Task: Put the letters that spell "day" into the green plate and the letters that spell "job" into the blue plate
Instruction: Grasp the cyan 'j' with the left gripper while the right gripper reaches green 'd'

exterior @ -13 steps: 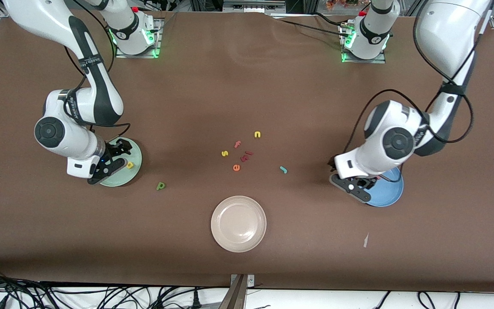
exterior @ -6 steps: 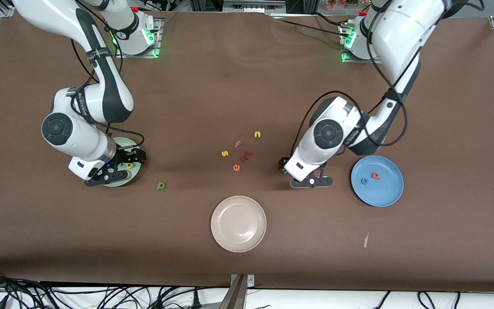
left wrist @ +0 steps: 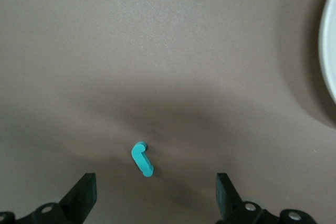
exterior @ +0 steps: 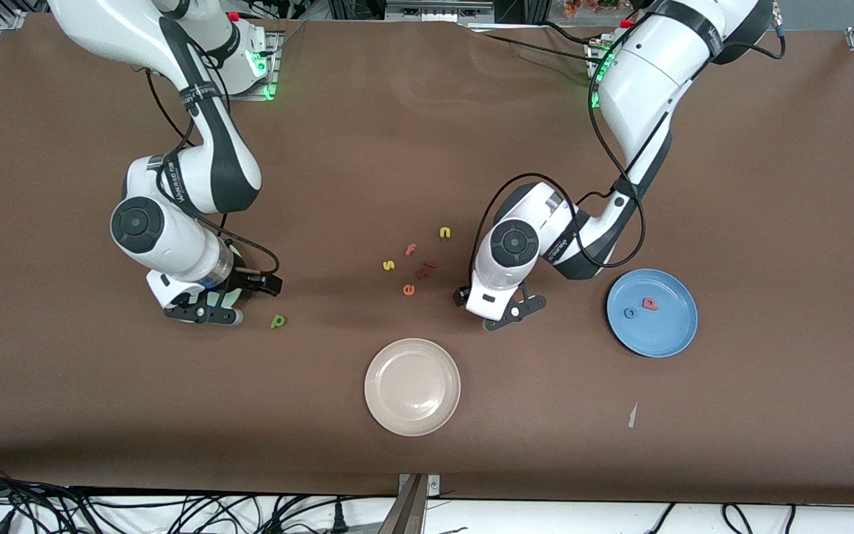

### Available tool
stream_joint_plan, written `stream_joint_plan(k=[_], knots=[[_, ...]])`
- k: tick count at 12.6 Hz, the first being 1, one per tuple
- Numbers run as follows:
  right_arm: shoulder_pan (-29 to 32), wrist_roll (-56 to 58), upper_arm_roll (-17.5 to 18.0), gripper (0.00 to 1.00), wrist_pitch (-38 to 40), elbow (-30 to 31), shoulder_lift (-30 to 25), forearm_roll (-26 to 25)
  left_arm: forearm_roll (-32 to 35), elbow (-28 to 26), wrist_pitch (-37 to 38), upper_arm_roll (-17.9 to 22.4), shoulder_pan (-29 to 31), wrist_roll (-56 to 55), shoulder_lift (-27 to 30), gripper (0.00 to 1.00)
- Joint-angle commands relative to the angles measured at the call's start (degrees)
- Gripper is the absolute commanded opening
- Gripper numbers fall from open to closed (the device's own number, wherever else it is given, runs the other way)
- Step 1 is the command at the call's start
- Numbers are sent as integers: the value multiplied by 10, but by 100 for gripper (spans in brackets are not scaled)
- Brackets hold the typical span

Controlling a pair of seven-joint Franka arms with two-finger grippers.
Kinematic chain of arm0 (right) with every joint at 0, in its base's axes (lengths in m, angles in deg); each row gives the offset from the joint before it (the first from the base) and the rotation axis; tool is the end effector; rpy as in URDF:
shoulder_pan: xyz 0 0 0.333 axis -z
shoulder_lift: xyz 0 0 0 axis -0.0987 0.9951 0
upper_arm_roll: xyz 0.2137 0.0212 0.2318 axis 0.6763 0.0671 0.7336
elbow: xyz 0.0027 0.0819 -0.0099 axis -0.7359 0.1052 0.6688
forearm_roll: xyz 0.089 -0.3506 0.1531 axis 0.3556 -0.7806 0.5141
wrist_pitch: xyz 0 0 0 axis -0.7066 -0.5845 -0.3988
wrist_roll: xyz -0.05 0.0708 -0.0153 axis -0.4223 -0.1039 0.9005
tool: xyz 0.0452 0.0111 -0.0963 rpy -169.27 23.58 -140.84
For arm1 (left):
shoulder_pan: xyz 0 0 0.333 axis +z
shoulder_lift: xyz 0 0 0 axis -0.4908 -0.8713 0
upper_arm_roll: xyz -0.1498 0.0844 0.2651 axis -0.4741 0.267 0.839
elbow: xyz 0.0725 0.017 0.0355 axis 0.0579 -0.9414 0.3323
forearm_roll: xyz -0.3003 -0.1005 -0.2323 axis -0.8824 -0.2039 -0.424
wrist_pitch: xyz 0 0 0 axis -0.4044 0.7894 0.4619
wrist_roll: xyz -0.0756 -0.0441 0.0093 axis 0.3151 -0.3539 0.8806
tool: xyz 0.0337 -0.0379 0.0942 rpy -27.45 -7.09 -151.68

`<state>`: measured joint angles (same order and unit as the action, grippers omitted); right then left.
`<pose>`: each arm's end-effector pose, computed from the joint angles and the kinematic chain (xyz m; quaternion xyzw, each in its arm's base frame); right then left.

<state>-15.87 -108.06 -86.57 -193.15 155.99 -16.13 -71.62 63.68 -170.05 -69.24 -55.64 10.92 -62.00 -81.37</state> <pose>0.6340 0.1786 0.3063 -0.9976 0.0644 0.0111 0.0225 0.6119 -0.3869 0.2098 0.9725 0.2290 -0.0424 0.0054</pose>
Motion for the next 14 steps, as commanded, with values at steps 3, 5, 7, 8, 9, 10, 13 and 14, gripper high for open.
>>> stream_joint_plan(k=[3, 5, 7, 8, 9, 10, 13, 14], knots=[[4, -17, -7, 100, 30, -19, 2, 10, 9, 11, 11, 8, 4, -17, -11, 100], [7, -21, -8, 100, 29, -22, 2, 10, 6, 11, 9, 8, -2, -19, -18, 94], [2, -21, -8, 100, 29, -43, 10, 2, 2, 9, 9, 8, 3, -28, -22, 85], [4, -17, -7, 100, 27, -44, 10, -4, -1, 9, 9, 8, 2, -40, -27, 81], [4, -16, -8, 100, 27, -46, 10, -19, 0, 10, 8, 8, 0, -43, -30, 78], [4, -17, -7, 100, 27, -47, 12, -27, 3, 10, 7, 8, 1, -42, -30, 72], [4, -13, -7, 100, 22, -59, 38, -33, 0, 10, 7, 8, 2, -42, -33, 48], [1, -15, -7, 100, 22, -76, 54, -34, 0, 10, 7, 8, 0, -42, -35, 36]])
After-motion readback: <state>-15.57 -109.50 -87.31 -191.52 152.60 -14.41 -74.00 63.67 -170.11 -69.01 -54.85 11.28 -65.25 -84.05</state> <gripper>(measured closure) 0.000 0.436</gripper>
